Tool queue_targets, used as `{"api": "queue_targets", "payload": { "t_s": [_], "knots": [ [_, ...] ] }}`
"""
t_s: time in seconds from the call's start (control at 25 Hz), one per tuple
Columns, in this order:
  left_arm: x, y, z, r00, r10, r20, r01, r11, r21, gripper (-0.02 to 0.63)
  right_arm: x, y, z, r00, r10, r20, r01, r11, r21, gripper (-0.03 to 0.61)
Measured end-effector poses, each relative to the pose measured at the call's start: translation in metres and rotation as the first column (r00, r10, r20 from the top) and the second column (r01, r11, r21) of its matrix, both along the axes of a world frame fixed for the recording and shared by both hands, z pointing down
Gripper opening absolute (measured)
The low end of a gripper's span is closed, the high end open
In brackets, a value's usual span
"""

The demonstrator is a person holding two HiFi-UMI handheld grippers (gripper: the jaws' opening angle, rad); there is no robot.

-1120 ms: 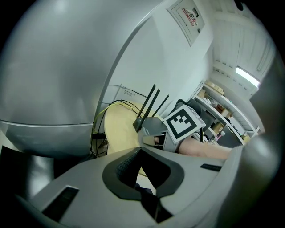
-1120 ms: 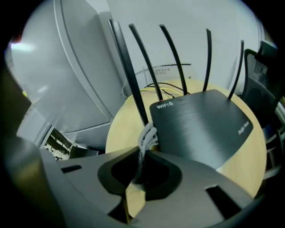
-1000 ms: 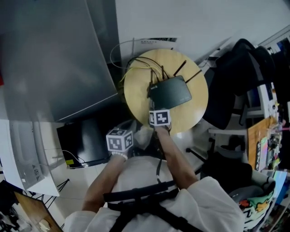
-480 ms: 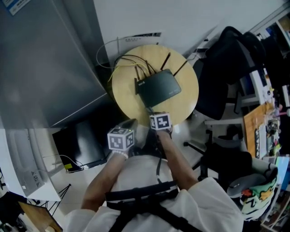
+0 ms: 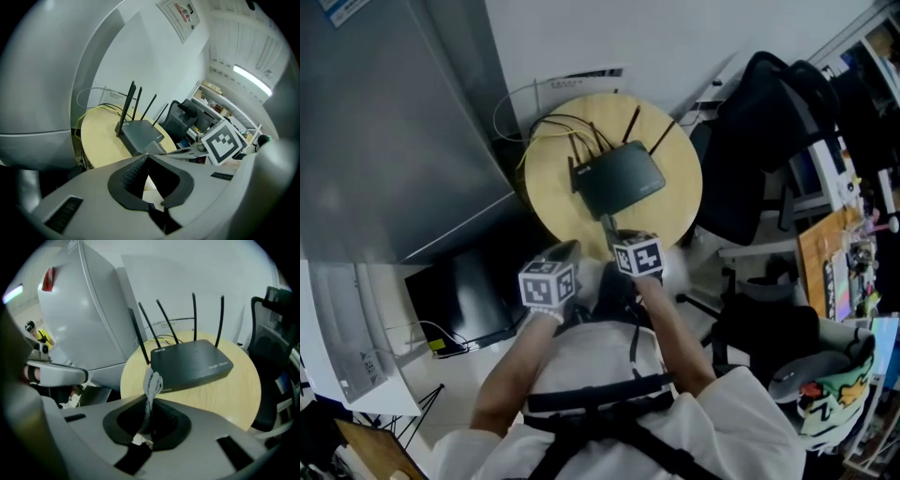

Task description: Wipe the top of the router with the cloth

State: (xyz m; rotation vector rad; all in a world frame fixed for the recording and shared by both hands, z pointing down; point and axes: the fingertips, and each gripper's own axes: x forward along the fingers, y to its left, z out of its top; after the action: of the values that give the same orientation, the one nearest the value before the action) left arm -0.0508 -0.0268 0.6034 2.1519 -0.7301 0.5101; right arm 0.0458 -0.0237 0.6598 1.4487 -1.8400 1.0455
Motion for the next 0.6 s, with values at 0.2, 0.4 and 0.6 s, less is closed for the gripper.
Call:
{"api": "queue_targets", "payload": {
  "t_s": [0.2, 0.4, 0.6],
  "knots": [
    [-0.012, -0.001, -0.019, 0.999, -0.046, -0.029, 0.048, 0.998, 0.044, -0.003, 0.021, 0.016, -0.048, 0.992, 0.087, 0.095, -0.096, 0.99, 0.103, 0.039],
    [-0.022, -0.001, -0.038, 0.997, -0.068, -0.027, 0.071, 0.99, 0.124, -0.003, 0.043, 0.039, -0.084, 0.968, 0.174, 0.18, -0.203, 0.966, 0.158, 0.04],
    [-0.025, 0.005, -0.054, 0.995, -0.087, -0.056, 0.094, 0.986, 0.137, -0.003, 0.048, 0.049, -0.108, 0.947, 0.193, 0.259, -0.249, 0.947, 0.205, 0.038]
  ]
}}
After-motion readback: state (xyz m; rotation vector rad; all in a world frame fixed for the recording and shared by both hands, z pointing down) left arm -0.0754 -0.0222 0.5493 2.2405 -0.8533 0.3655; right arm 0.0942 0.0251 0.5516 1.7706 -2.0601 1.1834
